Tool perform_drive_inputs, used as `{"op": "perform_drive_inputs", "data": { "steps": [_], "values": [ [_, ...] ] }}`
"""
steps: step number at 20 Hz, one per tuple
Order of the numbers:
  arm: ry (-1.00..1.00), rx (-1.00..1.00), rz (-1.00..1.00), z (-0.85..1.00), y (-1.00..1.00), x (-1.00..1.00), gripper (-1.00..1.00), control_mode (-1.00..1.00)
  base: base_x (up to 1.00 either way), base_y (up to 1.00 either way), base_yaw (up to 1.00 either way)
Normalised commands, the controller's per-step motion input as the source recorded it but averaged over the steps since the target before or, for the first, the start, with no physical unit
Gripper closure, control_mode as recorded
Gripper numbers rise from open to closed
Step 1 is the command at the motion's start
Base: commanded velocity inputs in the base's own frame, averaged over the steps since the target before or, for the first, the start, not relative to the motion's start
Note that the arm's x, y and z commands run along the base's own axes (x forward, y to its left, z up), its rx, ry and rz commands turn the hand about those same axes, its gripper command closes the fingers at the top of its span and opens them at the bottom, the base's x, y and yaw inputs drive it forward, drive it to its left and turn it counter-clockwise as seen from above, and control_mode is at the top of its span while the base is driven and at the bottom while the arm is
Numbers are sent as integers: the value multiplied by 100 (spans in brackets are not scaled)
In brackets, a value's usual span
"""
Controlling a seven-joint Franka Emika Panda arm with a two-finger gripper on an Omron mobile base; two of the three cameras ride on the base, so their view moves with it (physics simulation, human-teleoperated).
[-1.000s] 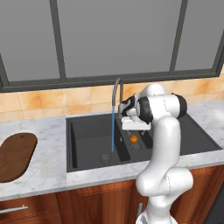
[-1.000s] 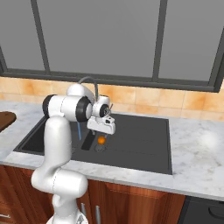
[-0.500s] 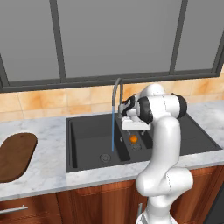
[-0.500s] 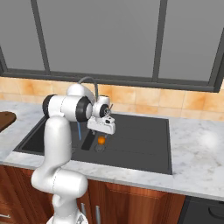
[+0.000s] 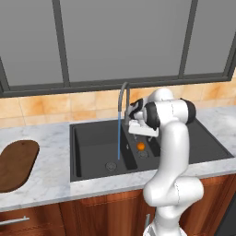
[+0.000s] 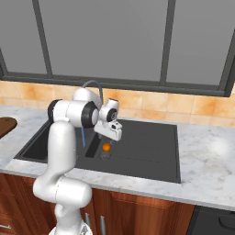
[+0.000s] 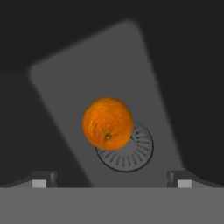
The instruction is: Pick the tangerine from the sink and place it on the cutting board to airdry. Then turn off the sink faucet.
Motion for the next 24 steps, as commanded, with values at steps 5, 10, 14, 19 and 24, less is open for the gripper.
{"op": "perform_drive_inputs", "data": {
  "steps": [5, 10, 14, 19, 24],
  "values": [
    [1, 0, -15, -31, 0, 0, -100, -100, 0, 0, 0],
    [2, 0, -15, -37, 0, 0, -100, -100, 0, 0, 0],
    [1, 0, -12, -40, 0, 0, -100, -100, 0, 0, 0],
    [1, 0, -10, -46, 0, -1, -100, -100, 0, 0, 0],
    [2, 0, -8, -52, 0, -18, -100, -100, 0, 0, 0]
  ]
}}
